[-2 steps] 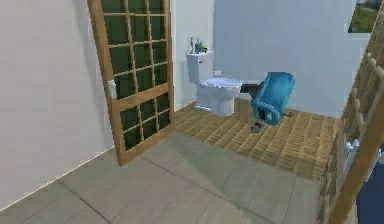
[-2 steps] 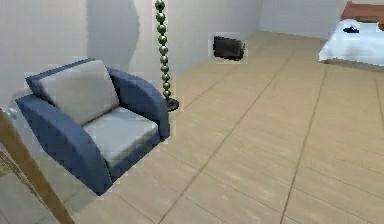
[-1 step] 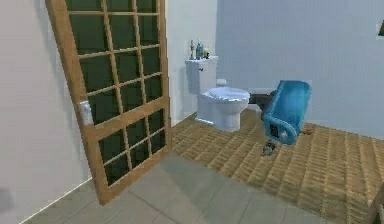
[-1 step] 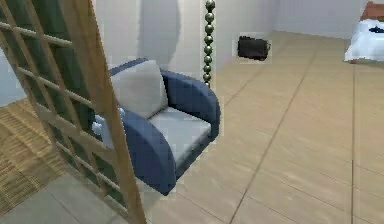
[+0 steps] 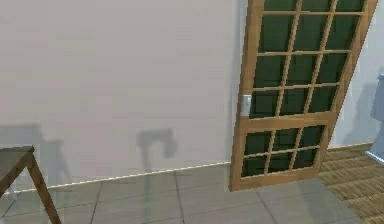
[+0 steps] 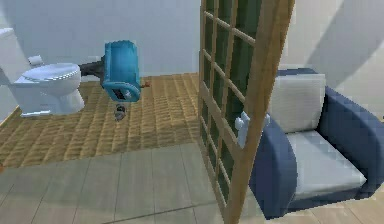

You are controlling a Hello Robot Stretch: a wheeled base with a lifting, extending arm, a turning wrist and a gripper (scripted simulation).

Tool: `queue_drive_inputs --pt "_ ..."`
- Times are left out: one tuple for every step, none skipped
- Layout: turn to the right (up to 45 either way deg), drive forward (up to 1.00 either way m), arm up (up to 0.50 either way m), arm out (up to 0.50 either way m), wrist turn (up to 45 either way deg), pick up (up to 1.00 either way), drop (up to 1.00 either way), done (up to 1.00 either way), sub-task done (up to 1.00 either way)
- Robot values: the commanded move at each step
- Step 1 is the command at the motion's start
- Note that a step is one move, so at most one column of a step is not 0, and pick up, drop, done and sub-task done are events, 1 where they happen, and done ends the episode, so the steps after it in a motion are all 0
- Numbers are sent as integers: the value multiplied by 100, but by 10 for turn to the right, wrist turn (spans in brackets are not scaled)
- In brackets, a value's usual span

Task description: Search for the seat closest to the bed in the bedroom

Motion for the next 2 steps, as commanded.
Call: queue_drive_inputs --pt "-90 0 0 0 0 0 0 0 0" --pt "0 75 0 0 0 0 0 0 0"
